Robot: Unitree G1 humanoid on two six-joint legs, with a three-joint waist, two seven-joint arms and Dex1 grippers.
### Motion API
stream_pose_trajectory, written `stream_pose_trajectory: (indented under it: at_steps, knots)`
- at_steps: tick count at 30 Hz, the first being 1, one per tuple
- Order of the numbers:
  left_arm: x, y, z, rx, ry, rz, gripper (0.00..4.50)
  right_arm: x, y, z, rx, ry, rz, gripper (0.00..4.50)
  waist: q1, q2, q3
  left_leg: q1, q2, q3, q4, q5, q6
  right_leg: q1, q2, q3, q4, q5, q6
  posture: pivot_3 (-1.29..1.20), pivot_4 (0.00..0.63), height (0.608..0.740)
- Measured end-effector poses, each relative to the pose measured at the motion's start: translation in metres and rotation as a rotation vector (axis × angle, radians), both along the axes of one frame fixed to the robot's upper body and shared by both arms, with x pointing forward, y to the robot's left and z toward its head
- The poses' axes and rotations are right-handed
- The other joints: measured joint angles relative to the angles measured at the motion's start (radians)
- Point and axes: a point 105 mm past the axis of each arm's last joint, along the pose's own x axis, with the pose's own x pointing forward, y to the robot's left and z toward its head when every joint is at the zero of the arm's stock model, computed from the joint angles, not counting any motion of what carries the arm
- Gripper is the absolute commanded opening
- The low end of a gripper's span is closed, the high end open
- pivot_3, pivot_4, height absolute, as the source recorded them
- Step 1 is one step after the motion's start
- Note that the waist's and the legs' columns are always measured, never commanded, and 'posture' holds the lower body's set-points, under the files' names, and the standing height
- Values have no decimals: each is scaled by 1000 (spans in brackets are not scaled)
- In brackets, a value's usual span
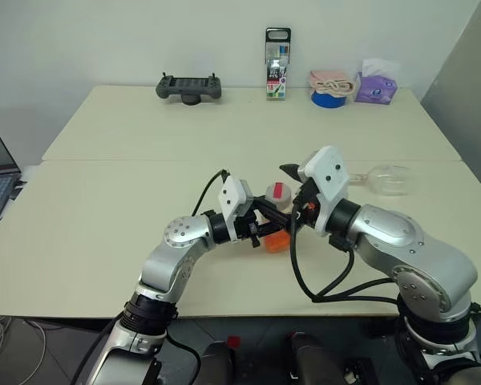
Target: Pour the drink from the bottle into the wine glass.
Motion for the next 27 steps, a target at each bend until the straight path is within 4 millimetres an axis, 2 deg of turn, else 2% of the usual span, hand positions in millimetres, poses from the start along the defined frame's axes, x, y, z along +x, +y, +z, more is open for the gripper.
stream_pose_trajectory:
  at_steps: [4, 10, 19, 27]
  knots:
    - [0, 0, 0, 3, 0, 4, 2002, 7, -2, -6, -17, 17, -40, 4500, 0, 0, 0, 0, 0, 0, 0, 0, 0, 0, 0, 0, 0, 0, 0, 0, 150, 740]
    - [0, 0, 0, 3, -6, 4, 1992, 8, -4, -5, 34, 56, -33, 4500, 0, 0, 0, 0, 0, 0, 0, 0, 0, 0, 0, 0, 0, 0, 0, 0, 150, 740]
    - [1, 1, -1, 10, -7, 2, 1975, -6, -16, 7, 65, 38, 30, 4500, 0, 0, 0, 0, 0, 0, 0, 0, 0, 0, 0, 0, 0, 0, 0, 0, 150, 740]
    - [0, 1, -2, 16, -7, -2, 1975, -18, -15, -1, 43, 74, 95, 4500, 0, 0, 0, 0, 0, 0, 0, 0, 0, 0, 0, 0, 0, 0, 0, 0, 150, 740]
